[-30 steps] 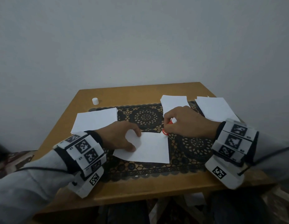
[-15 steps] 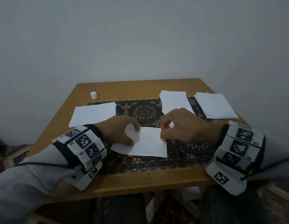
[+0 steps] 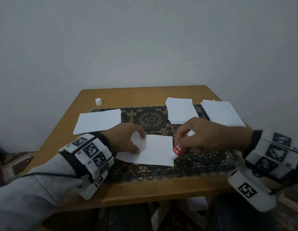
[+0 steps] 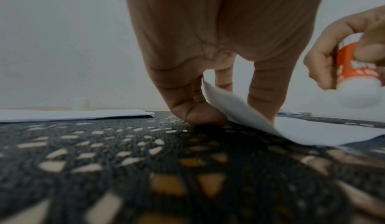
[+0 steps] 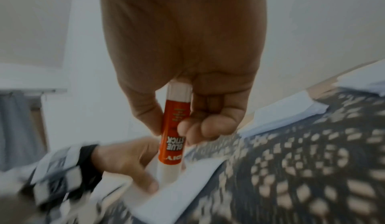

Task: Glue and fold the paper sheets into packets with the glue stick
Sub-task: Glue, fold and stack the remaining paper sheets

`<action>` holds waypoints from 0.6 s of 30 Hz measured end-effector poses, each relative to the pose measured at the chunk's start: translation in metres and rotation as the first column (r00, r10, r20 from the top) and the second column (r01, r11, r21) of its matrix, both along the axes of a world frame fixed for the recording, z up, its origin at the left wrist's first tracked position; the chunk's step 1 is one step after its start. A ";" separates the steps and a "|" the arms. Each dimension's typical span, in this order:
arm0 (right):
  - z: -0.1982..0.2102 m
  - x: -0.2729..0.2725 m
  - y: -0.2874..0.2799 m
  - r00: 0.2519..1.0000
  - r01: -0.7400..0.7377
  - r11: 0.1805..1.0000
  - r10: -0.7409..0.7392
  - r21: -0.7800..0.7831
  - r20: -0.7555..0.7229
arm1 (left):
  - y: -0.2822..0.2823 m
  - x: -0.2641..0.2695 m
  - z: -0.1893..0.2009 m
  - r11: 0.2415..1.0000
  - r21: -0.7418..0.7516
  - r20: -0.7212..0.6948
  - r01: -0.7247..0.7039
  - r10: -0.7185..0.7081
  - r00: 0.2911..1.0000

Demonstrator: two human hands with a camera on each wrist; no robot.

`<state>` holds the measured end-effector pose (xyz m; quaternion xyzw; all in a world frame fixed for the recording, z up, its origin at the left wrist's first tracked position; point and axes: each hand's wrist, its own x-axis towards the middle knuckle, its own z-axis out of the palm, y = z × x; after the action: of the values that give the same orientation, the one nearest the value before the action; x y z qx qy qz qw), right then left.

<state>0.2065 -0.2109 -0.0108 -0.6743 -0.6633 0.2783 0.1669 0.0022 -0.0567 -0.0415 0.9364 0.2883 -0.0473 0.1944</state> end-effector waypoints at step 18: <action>0.012 0.026 0.095 0.898 0.385 0.901 -0.317 0.198 -0.305 | 0.004 0.001 0.001 0.990 0.031 0.156 -0.134 0.128 0.979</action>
<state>0.2329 -0.1158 0.0010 -0.7131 -0.5313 0.2440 0.3868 0.0029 -0.0522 -0.0406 0.9200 0.3345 0.0439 0.1993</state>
